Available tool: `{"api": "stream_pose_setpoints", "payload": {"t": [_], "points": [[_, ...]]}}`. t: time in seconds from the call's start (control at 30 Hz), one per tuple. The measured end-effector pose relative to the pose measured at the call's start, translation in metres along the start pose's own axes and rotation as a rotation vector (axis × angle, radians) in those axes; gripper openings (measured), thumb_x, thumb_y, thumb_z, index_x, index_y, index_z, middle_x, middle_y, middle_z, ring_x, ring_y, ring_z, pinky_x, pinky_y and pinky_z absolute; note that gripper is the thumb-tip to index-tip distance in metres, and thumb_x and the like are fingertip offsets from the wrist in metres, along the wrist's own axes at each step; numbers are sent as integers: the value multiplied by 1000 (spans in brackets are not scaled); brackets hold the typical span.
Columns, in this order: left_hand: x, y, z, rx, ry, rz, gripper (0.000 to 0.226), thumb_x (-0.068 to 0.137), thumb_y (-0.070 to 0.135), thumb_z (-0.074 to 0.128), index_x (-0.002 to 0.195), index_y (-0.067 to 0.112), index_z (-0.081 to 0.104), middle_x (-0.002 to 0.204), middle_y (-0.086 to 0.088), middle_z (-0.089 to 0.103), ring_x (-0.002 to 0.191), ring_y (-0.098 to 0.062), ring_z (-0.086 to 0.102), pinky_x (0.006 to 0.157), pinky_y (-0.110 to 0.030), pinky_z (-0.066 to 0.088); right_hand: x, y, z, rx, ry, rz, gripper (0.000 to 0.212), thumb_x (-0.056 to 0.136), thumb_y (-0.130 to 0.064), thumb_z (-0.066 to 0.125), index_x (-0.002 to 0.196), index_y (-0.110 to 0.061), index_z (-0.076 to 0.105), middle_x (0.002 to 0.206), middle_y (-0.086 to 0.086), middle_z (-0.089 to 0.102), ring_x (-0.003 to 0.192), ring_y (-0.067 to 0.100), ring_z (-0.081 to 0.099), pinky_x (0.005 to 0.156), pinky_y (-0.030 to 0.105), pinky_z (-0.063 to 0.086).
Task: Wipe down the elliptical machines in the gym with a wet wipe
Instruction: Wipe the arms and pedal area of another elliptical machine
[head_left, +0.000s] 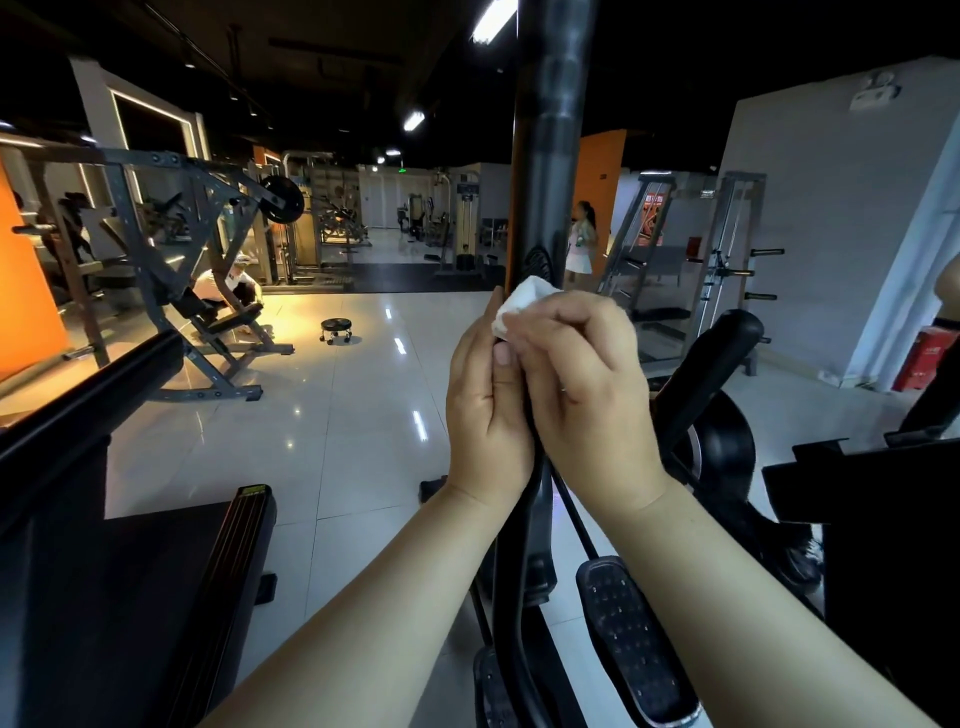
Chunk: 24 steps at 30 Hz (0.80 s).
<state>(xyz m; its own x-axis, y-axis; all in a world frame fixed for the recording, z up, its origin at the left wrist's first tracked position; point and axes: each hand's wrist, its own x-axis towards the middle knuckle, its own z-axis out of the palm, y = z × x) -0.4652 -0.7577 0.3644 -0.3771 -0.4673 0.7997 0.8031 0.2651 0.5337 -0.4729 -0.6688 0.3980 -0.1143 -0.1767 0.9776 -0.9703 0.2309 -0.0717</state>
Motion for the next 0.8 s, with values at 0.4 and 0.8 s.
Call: {"api": "stream_pose_setpoints", "payload": {"t": [0.4, 0.8], "points": [[-5, -5, -2, 9, 8, -26, 41, 109, 21, 37, 141, 0, 52, 136, -4, 59, 131, -16, 55, 111, -33, 41, -7, -3, -2, -21, 53, 105, 14, 94, 0, 65, 106, 3, 71, 108, 11, 59, 103, 25, 59, 91, 27, 48], [-8, -3, -5, 24, 16, -68, 47, 108, 23, 37, 147, 1, 48, 142, -11, 56, 135, -20, 53, 115, -39, 41, -6, -8, 1, -23, 67, 102, 21, 98, -8, 56, 113, 1, 69, 109, 14, 58, 102, 31, 59, 88, 43, 51]]}}
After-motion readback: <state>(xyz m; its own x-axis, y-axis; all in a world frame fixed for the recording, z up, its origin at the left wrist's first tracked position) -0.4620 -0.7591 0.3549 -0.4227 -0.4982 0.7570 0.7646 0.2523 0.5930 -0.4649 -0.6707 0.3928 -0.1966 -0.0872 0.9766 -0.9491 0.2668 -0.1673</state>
